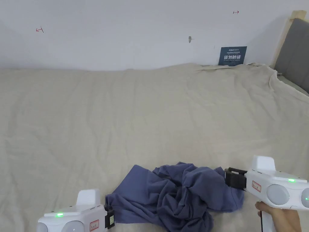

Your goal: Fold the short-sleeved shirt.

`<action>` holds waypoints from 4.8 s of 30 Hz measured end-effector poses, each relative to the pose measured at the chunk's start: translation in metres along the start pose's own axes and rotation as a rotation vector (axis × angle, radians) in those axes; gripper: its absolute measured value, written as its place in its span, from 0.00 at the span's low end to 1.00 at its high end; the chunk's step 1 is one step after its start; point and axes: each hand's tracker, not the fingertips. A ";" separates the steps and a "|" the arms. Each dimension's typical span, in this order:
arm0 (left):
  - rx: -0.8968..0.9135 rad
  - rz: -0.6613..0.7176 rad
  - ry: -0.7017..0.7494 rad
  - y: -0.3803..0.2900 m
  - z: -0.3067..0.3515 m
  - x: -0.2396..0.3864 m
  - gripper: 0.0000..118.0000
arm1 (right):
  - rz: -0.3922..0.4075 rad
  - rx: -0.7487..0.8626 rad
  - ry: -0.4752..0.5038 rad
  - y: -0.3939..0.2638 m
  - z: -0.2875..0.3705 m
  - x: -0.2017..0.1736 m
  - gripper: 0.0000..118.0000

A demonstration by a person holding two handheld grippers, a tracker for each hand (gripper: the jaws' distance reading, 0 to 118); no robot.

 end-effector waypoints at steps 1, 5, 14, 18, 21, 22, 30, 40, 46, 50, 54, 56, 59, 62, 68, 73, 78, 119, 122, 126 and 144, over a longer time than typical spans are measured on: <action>-0.003 0.000 -0.001 0.000 -0.008 -0.006 0.00 | 0.004 -0.011 0.010 -0.004 -0.006 0.000 0.85; -0.006 0.008 -0.004 -0.002 -0.007 -0.004 0.00 | 0.021 -0.086 0.047 -0.016 -0.024 -0.003 0.84; -0.012 0.018 -0.012 -0.008 -0.004 -0.001 0.00 | 0.064 -0.145 0.087 -0.032 -0.049 -0.015 0.34; -0.009 0.031 -0.020 -0.009 -0.002 -0.002 0.00 | 0.066 -0.153 0.091 -0.037 -0.046 -0.015 0.04; -0.001 0.033 -0.026 -0.010 0.001 -0.002 0.00 | 0.060 -0.114 0.089 -0.034 -0.031 -0.014 0.03; 0.003 0.034 -0.030 -0.010 0.002 -0.001 0.00 | 0.059 -0.100 0.097 -0.031 -0.024 -0.014 0.03; 0.078 0.075 -0.096 0.009 0.018 -0.005 0.00 | 0.065 0.065 0.172 0.012 0.047 -0.020 0.03; 0.291 0.091 -0.063 0.103 0.069 -0.043 0.00 | 0.110 0.236 0.185 0.087 0.121 -0.031 0.03; 0.418 0.099 0.004 0.170 0.108 -0.072 0.00 | 0.109 0.330 0.165 0.136 0.141 -0.022 0.03; 0.470 0.078 0.038 0.209 0.131 -0.078 0.00 | 0.115 0.368 0.150 0.173 0.149 -0.022 0.03; 0.538 0.045 0.094 0.240 0.151 -0.075 0.00 | 0.124 0.405 0.109 0.207 0.154 -0.021 0.03; 0.555 0.050 0.104 0.256 0.159 -0.078 0.00 | 0.114 0.420 0.101 0.223 0.153 -0.018 0.03; 0.578 0.050 0.117 0.279 0.169 -0.075 0.00 | 0.121 0.436 0.077 0.245 0.151 -0.022 0.03; 0.593 0.045 0.139 0.304 0.170 -0.076 0.00 | 0.109 0.445 0.073 0.265 0.142 -0.024 0.03; 0.623 0.031 0.197 0.350 0.163 -0.088 0.00 | 0.113 0.476 0.044 0.303 0.117 -0.035 0.03; 0.680 0.017 0.226 0.364 0.168 -0.083 0.00 | 0.087 0.509 0.037 0.318 0.092 -0.043 0.03; 0.659 0.001 0.231 0.370 0.150 -0.089 0.00 | 0.080 0.486 0.039 0.310 0.055 -0.047 0.03; 0.034 0.130 0.302 -0.054 0.044 -0.174 0.00 | -0.020 -0.032 0.082 -0.091 0.055 -0.028 0.03; 0.015 0.134 0.309 -0.066 0.048 -0.175 0.00 | -0.029 -0.050 0.082 -0.109 0.065 -0.026 0.03; -0.029 0.130 0.322 -0.077 0.043 -0.178 0.00 | -0.043 -0.077 0.081 -0.126 0.070 -0.022 0.03; -0.099 0.148 0.360 -0.061 0.044 -0.145 0.87 | 0.003 -0.071 0.018 -0.111 0.079 -0.039 0.74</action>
